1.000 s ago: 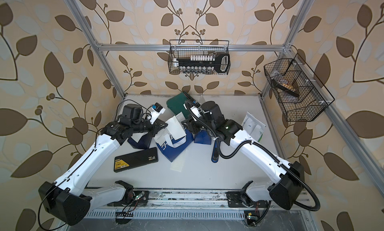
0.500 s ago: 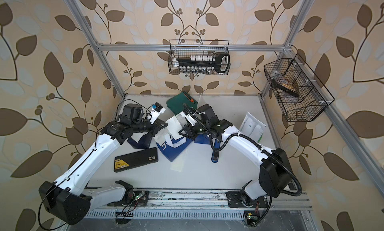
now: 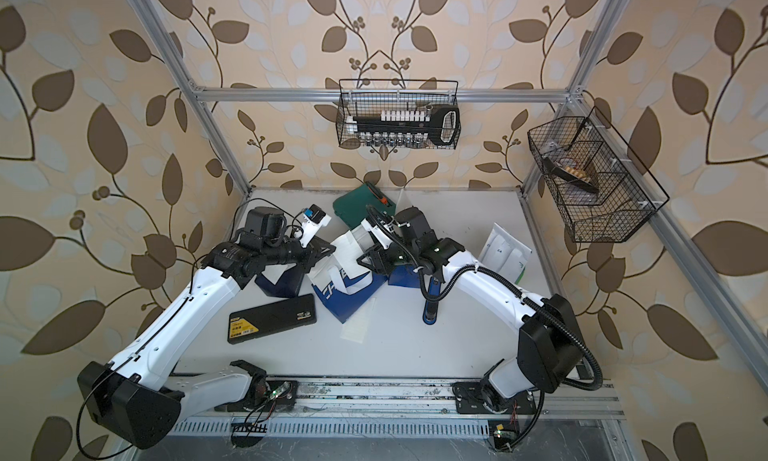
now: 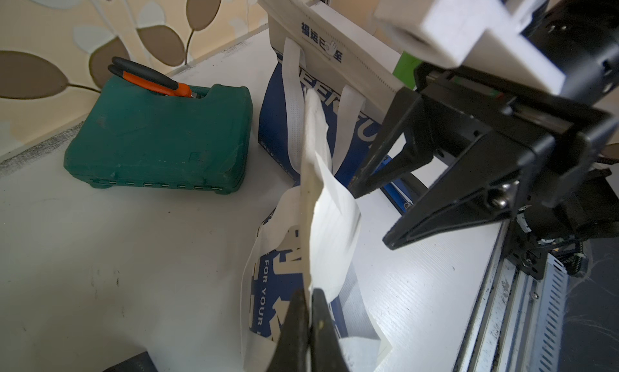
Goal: Staple the receipts to the bags
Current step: Hold the receipt from the takeout bag.
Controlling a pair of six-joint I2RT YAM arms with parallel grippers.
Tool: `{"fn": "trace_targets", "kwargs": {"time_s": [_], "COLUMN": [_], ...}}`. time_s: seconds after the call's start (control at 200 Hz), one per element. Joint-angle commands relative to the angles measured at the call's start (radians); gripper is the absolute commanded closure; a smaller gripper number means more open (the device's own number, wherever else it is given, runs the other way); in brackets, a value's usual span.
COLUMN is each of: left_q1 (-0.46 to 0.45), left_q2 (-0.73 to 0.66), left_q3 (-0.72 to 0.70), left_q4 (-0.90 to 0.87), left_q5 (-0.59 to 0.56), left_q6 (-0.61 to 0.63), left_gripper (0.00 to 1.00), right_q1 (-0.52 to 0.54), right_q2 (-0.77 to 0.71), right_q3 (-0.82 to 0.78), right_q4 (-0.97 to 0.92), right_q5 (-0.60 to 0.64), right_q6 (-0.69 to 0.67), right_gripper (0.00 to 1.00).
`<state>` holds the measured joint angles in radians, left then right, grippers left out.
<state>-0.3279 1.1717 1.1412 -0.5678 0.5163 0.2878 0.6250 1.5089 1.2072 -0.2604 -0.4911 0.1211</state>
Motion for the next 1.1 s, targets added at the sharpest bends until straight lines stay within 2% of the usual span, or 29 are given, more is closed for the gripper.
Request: {"fn": "trace_targets", "kwargs": {"time_s": [0.0, 0.185, 0.345, 0.445, 0.66, 0.75, 0.925, 0.995, 1.095], "left_q1": [-0.007, -0.007, -0.007, -0.007, -0.007, -0.007, -0.007, -0.007, -0.007], "left_q2": [0.005, 0.008, 0.008, 0.008, 0.008, 0.004, 0.002, 0.000, -0.005], "left_q3": [0.025, 0.024, 0.020, 0.018, 0.019, 0.024, 0.028, 0.028, 0.026], "left_q4": [-0.024, -0.024, -0.022, -0.022, -0.026, -0.030, -0.034, -0.036, -0.040], "left_q5": [0.013, 0.015, 0.013, 0.013, 0.014, 0.023, 0.039, 0.038, 0.030], "left_q6": [0.016, 0.016, 0.015, 0.015, 0.023, 0.022, 0.012, 0.012, 0.012], "left_gripper": [1.00, 1.00, 1.00, 1.00, 1.00, 1.00, 0.70, 0.66, 0.65], "right_q1": [-0.006, 0.008, 0.027, 0.029, 0.029, 0.029, 0.031, 0.033, 0.035], "right_q2": [0.020, 0.047, 0.062, 0.055, 0.018, 0.013, 0.039, 0.049, 0.053], "right_q3": [0.045, 0.059, 0.062, 0.057, 0.024, 0.014, 0.019, 0.028, 0.034], "right_q4": [-0.002, 0.022, 0.037, 0.033, 0.017, 0.004, -0.015, -0.019, -0.008], "right_q5": [0.034, -0.044, -0.086, -0.097, -0.100, -0.093, -0.092, -0.091, -0.102], "right_q6": [-0.034, -0.009, 0.011, 0.022, 0.029, 0.024, 0.009, 0.009, 0.017], "right_gripper": [0.54, 0.54, 0.60, 0.67, 0.98, 1.00, 1.00, 1.00, 1.00]}}
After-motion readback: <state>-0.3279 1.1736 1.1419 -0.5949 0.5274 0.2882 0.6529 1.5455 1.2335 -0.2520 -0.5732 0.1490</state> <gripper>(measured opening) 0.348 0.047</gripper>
